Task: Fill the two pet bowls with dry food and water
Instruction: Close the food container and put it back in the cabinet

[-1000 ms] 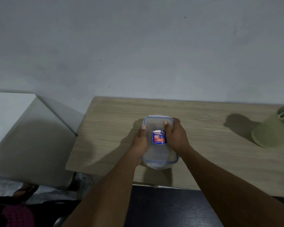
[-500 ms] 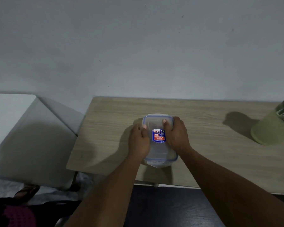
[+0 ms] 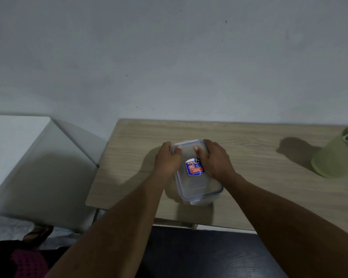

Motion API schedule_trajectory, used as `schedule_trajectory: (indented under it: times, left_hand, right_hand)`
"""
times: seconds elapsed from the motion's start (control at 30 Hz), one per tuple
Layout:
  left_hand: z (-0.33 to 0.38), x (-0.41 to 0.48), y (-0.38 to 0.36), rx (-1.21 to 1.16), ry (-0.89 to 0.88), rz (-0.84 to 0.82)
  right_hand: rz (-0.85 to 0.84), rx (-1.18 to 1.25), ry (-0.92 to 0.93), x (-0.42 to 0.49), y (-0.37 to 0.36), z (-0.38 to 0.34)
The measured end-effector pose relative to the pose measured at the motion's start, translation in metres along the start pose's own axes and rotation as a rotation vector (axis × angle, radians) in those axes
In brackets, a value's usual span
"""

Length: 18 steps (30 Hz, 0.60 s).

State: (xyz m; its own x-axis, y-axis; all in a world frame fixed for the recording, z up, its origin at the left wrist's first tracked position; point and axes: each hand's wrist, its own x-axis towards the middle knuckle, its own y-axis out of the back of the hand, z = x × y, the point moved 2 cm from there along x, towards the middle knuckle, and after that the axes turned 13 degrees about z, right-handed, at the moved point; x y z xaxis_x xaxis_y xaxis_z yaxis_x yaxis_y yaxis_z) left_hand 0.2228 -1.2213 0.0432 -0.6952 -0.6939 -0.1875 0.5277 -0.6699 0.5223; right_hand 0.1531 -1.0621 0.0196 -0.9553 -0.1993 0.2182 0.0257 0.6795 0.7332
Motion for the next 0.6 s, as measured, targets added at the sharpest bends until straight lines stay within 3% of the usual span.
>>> schedule_trajectory:
  times: [0.13,0.43,0.5,0.6]
  left_hand:
    - [-0.001,0.009,0.000,0.050,-0.055,-0.142]
    - [-0.025,-0.026,0.001,-0.014,-0.098,0.080]
    - [-0.029,-0.036,-0.001,-0.011,-0.090,0.137]
    - [-0.027,-0.045,0.000,0.060,-0.041,0.195]
  right_hand:
    - [0.019,0.000,0.047,0.001,0.002,-0.004]
    - [-0.025,-0.470,0.179,0.033,0.021,-0.028]
    - [-0.015,-0.479,0.119,0.027,0.025,-0.035]
    - [0.094,-0.434,-0.133,-0.002,0.041,-0.027]
